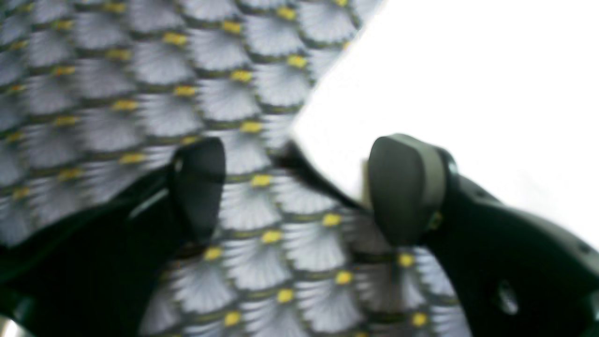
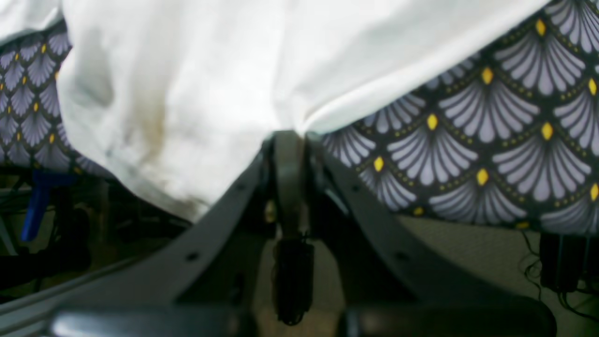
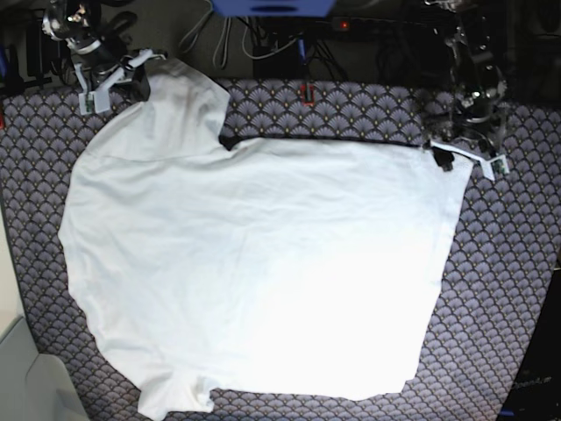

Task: Fold the T-shirt properly
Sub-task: 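Lift the grasped edge and pull it away from the hem to flatten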

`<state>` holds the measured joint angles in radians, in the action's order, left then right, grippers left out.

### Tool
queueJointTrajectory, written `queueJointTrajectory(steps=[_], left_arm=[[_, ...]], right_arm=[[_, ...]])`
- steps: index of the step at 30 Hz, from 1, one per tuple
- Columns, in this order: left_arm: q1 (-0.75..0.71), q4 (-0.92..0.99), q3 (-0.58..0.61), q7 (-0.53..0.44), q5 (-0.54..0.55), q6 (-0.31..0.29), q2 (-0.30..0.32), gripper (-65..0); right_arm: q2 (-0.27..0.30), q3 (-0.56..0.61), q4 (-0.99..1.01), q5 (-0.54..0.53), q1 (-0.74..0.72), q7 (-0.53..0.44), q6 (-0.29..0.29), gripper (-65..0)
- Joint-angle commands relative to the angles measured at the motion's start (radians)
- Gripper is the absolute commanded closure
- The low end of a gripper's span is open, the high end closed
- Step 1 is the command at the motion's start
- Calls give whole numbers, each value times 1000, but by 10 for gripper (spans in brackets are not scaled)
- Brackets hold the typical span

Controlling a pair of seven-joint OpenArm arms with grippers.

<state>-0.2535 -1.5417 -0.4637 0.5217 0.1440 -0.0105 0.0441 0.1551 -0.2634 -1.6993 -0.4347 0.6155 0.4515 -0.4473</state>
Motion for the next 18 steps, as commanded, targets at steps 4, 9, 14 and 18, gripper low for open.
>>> queueJointTrajectory(steps=[4,9,14,18], left_arm=[[7,-13,33,-13,7,-4,6,-498],[26,-10,38,-13,7,-4,4,-494],[39,53,38,-13,7,-4,6,-354],[55,114,35,-13,7,-4,9,-107]], right_arm=[[8,0,-6,7,10,22,-6,0],[8,0,-6,7,11,22,-6,0],[8,0,-6,7,11,20,-6,0],[10,-1,-6,7,11,19,-6,0]])
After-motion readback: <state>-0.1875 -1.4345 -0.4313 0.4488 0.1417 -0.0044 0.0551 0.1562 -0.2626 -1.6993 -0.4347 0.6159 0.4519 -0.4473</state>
